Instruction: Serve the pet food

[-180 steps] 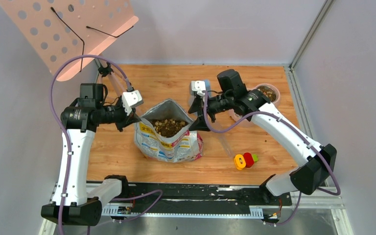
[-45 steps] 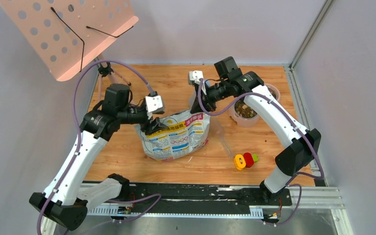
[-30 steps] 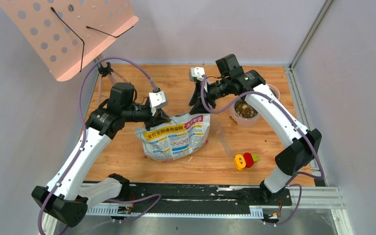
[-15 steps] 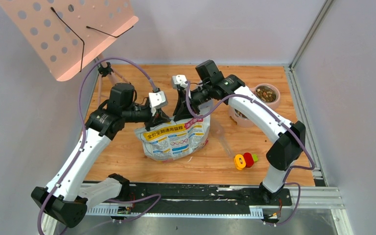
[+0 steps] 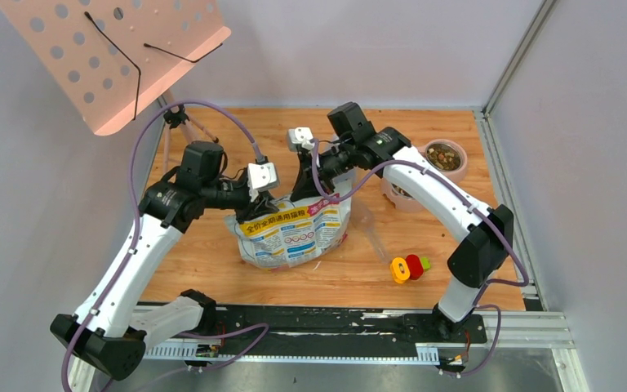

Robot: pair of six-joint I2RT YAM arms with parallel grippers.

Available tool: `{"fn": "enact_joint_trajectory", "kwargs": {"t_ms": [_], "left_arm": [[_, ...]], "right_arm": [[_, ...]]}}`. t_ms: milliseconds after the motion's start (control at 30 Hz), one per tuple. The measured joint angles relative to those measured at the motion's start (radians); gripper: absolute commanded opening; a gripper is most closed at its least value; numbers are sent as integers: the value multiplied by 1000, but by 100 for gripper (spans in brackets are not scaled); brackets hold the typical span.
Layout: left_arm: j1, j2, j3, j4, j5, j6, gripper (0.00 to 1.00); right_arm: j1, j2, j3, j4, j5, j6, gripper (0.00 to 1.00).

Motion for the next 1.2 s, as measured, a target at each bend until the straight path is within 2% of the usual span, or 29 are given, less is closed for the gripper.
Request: {"fn": "enact_joint_trajectory", "kwargs": {"t_ms": [33, 67, 133, 200, 233, 300, 367, 467, 533, 567, 600, 667, 733, 867, 900, 1000, 1067, 1200], "left_arm": [[0, 1, 1, -20, -2, 19, 17], [0, 3, 2, -32, -4, 28, 14], [0, 5, 2, -52, -6, 44, 6], [0, 5, 2, -64, -5, 53, 0], [0, 5, 4, -68, -5, 56, 0], [0, 5, 8, -76, -5, 60, 0], [0, 6, 13, -84, -7, 63, 0], [0, 7, 15, -86, -11, 63, 0], [0, 8, 18, -87, -18, 63, 0], [0, 8, 18, -87, -19, 63, 11], [0, 8, 18, -85, -19, 63, 25], [0, 8, 18, -81, -19, 56, 41], [0, 6, 18, -67, -12, 48, 47], [-6, 11, 18, -10, 8, 8, 49], [-11, 17, 18, 7, 14, -2, 48], [-34, 54, 21, 61, 31, -33, 42], [-48, 85, 24, 90, 33, -51, 34], [-67, 135, 37, 116, 45, -80, 19]], "right_arm": [[0, -10, -12, 4, 5, -5, 24], [1, -20, -24, 6, 8, -8, 33], [2, -50, -58, 10, 23, -26, 41], [-1, -79, -87, 11, 42, -44, 41], [-3, -90, -97, 11, 51, -49, 40], [-7, -107, -108, 7, 74, -56, 27], [-10, -113, -108, 3, 91, -63, 21], [-14, -114, -108, -6, 108, -65, 0], [-13, -115, -109, -13, 114, -73, 0], [-13, -116, -109, -14, 115, -76, 0], [-14, -117, -109, -15, 116, -78, 0], [-14, -118, -110, -16, 116, -79, 0], [-18, -118, -110, -20, 116, -78, 0], [-19, -118, -109, -21, 116, -77, 0], [-19, -118, -109, -22, 116, -74, 4], [-19, -118, -108, -27, 118, -64, 36], [-23, -118, -105, -32, 132, -58, 43], [-52, -120, -105, -56, 163, -76, 44]]}}
